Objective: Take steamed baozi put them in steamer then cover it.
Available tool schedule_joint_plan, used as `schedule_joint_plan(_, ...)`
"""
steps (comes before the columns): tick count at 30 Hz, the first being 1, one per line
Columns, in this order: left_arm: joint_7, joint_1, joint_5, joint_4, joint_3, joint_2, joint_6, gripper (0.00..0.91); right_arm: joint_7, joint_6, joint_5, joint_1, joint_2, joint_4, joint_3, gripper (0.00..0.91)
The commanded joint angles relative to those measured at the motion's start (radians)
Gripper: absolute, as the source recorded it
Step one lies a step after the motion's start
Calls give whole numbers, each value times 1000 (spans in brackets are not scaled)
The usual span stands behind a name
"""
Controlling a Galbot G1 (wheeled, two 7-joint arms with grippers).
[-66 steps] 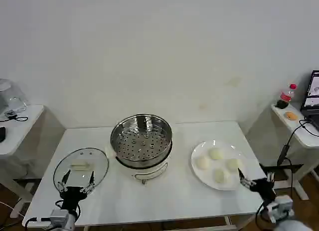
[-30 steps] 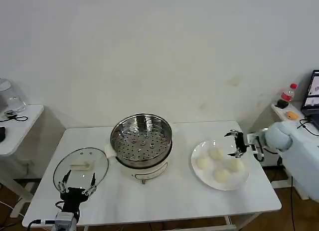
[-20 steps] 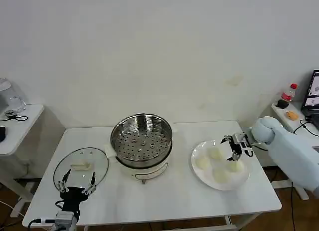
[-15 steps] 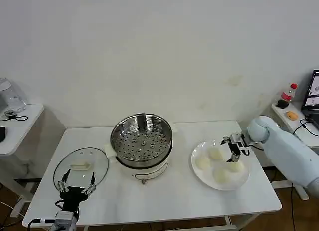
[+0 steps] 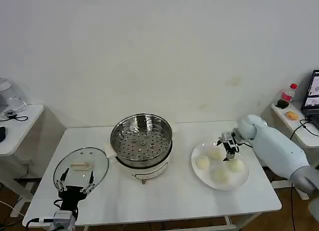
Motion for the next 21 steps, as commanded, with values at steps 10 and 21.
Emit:
schedule_joint_plan(10, -3, 4, -1, -10, 0, -1, -4, 907, 16, -5, -26, 7, 30, -33, 3, 685)
schedule_joint_plan(21, -6, 3, 0, -13, 2, 0, -1, 907, 3, -20, 44, 46, -30, 64, -16, 685)
